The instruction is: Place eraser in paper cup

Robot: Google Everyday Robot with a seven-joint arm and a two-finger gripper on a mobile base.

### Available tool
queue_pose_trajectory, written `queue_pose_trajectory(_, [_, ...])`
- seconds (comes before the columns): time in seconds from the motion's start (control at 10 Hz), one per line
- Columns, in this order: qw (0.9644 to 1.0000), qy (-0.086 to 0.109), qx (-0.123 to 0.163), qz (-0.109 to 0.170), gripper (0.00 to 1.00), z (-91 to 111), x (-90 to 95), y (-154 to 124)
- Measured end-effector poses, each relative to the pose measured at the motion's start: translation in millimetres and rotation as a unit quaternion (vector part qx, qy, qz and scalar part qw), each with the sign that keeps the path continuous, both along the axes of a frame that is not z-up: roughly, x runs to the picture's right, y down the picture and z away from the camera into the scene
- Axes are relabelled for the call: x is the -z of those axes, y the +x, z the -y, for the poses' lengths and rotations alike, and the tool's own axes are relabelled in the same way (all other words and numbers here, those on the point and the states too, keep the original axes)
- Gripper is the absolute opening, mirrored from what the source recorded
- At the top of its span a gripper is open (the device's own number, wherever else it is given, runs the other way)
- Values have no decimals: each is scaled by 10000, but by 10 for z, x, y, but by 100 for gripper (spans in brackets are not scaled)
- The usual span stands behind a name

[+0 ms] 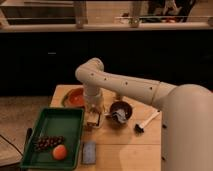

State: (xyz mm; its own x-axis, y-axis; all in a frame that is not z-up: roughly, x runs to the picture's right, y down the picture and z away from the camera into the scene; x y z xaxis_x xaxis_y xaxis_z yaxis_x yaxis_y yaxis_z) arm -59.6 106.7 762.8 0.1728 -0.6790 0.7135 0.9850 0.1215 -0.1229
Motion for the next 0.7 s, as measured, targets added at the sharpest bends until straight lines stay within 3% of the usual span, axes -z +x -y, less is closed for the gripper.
queue_pose_trajectory(0.4, [10000, -55, -53, -61, 57, -8, -42, -8])
queue_pose_trajectory(0.7, [9999, -79, -80, -87, 79, -14, -61, 16])
